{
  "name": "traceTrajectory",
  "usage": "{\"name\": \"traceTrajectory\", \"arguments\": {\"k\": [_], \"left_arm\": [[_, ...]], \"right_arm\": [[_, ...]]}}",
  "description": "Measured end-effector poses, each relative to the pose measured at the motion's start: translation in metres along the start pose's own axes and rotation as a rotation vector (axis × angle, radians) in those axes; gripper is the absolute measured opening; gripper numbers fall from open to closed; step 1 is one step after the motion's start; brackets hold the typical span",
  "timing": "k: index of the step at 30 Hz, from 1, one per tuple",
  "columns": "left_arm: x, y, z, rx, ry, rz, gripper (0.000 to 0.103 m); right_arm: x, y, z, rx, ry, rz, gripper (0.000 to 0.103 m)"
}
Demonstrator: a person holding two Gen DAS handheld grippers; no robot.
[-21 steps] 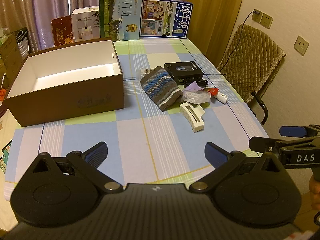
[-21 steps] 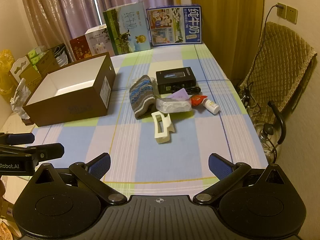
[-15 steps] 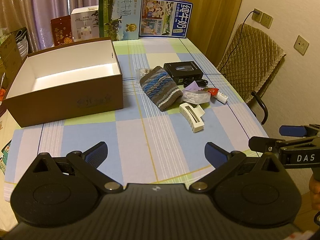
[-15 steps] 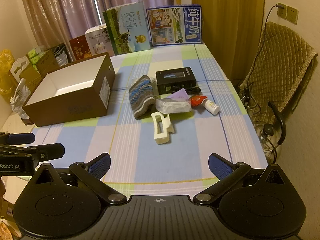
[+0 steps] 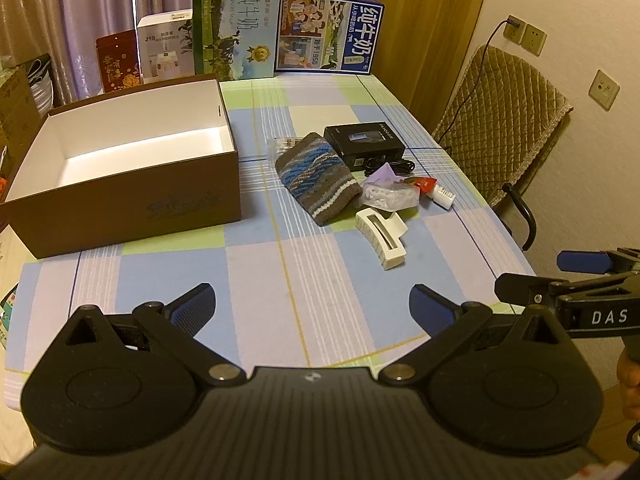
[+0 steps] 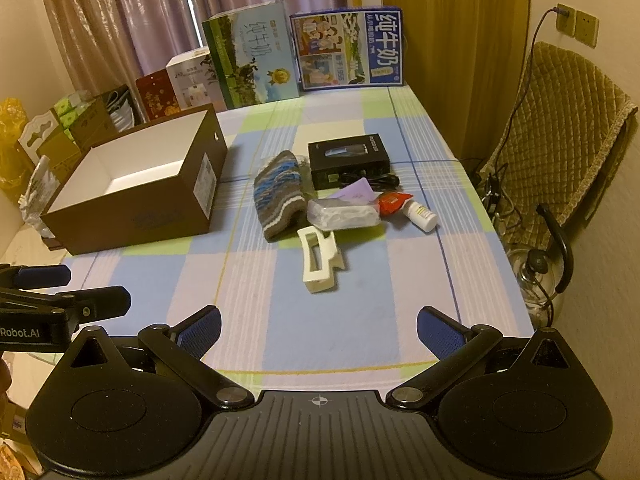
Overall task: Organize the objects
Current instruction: 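Move both tools toward the objects beside the brown box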
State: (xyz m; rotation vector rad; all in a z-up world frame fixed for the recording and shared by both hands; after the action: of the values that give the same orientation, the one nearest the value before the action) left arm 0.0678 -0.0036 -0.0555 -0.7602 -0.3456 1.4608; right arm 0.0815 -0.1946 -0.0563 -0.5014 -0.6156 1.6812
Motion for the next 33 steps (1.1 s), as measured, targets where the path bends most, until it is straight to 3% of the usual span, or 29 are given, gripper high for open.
{"name": "traceTrajectory", "arguments": {"k": [33], "left_arm": [[-0.011, -0.026, -0.046, 0.047, -0.005, 0.021, 0.102]], "right_arm": [[-0.037, -0.026, -0.040, 0.034, -0.001, -0.005, 0.101]]}}
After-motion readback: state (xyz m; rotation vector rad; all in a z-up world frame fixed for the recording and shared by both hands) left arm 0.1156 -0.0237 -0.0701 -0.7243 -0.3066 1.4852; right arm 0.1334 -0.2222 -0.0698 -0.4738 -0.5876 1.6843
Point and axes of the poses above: each gripper's, at about its wrist camera, not at the fingertips, and z roughly against the way its jaws point, x to its left, y to its underside, the point moved 7 cm from there along -z, roughly the way its jaws point, and after that the axes turned 10 degrees about y, right-handed, at the moved point
